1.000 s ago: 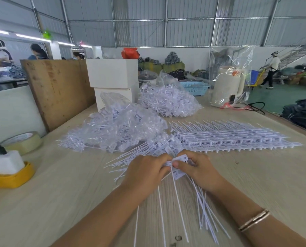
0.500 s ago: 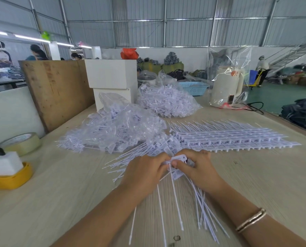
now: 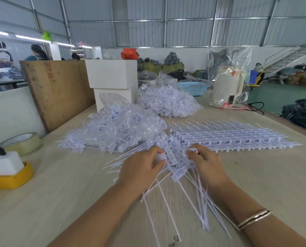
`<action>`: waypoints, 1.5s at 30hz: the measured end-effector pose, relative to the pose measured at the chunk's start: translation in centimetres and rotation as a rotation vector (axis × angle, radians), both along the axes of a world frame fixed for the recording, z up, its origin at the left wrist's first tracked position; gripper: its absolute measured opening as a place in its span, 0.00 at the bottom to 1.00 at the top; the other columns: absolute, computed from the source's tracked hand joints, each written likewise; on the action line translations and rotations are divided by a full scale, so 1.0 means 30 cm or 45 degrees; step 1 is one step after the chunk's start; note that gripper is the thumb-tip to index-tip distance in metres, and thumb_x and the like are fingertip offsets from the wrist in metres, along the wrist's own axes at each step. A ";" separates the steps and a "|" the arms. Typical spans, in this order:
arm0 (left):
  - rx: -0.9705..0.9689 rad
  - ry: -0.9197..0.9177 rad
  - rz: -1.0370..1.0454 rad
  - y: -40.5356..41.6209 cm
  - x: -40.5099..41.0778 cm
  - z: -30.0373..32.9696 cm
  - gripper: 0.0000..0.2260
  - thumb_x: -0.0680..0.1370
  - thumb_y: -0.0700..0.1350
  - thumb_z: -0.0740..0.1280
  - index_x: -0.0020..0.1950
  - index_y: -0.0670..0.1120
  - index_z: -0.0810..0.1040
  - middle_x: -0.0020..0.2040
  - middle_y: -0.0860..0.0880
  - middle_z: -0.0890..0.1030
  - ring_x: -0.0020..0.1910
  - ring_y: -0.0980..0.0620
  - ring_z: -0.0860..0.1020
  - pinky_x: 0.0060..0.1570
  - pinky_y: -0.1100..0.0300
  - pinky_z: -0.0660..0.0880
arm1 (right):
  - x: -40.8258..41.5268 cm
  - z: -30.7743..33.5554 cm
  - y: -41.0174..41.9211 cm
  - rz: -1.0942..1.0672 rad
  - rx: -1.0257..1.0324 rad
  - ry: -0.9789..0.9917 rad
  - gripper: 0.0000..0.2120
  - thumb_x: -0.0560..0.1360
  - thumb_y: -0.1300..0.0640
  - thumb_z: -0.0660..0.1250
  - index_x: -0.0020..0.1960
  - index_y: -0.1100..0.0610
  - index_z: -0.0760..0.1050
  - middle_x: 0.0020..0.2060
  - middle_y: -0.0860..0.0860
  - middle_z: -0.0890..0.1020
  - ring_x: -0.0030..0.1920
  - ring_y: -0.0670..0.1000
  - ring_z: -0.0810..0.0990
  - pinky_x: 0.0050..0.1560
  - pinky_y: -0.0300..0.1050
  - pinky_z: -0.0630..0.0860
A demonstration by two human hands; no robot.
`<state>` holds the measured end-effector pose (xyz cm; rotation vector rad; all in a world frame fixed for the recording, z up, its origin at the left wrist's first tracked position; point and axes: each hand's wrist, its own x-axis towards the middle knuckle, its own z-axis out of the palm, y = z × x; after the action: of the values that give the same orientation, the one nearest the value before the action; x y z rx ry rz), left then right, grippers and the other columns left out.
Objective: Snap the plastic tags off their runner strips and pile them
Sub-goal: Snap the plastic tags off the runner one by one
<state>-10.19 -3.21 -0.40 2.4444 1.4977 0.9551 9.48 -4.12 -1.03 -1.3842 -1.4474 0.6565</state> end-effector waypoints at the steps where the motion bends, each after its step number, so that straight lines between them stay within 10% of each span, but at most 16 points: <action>1: 0.002 -0.020 -0.003 -0.001 0.001 0.001 0.12 0.76 0.56 0.64 0.58 0.57 0.73 0.39 0.54 0.79 0.35 0.55 0.74 0.34 0.59 0.69 | -0.001 -0.004 0.002 -0.026 -0.007 -0.122 0.10 0.78 0.55 0.61 0.41 0.56 0.77 0.39 0.58 0.78 0.46 0.35 0.73 0.61 0.49 0.58; 10: 0.047 -0.103 -0.006 -0.009 0.006 0.008 0.08 0.74 0.55 0.67 0.50 0.54 0.76 0.40 0.57 0.78 0.38 0.57 0.75 0.35 0.60 0.71 | -0.015 -0.034 0.027 -0.057 -0.025 -0.845 0.07 0.76 0.49 0.62 0.46 0.37 0.77 0.48 0.37 0.71 0.54 0.41 0.64 0.45 0.41 0.47; 27: -0.030 -0.114 -0.205 -0.031 0.045 0.001 0.15 0.73 0.51 0.71 0.57 0.51 0.74 0.45 0.55 0.79 0.44 0.54 0.78 0.42 0.56 0.74 | -0.052 -0.006 -0.020 0.184 0.273 -0.600 0.09 0.74 0.42 0.55 0.37 0.37 0.71 0.37 0.37 0.74 0.49 0.39 0.70 0.55 0.46 0.56; 34: 0.052 -0.008 -0.205 -0.041 0.046 -0.003 0.10 0.76 0.55 0.65 0.55 0.54 0.74 0.52 0.58 0.80 0.50 0.59 0.77 0.46 0.57 0.74 | -0.052 -0.005 -0.012 0.214 0.192 -0.446 0.19 0.76 0.59 0.65 0.30 0.42 0.70 0.32 0.42 0.75 0.43 0.42 0.72 0.57 0.53 0.59; 45: 0.136 0.065 -0.237 -0.032 0.029 0.004 0.12 0.74 0.45 0.66 0.57 0.52 0.75 0.51 0.56 0.77 0.47 0.54 0.76 0.44 0.54 0.73 | -0.030 -0.014 0.002 0.176 0.123 -0.212 0.14 0.77 0.59 0.64 0.33 0.55 0.74 0.32 0.50 0.73 0.40 0.47 0.71 0.59 0.63 0.64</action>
<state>-9.32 -4.17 -0.29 2.6455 1.2349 0.9650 8.57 -4.07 -1.46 -1.2965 -1.6966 0.5604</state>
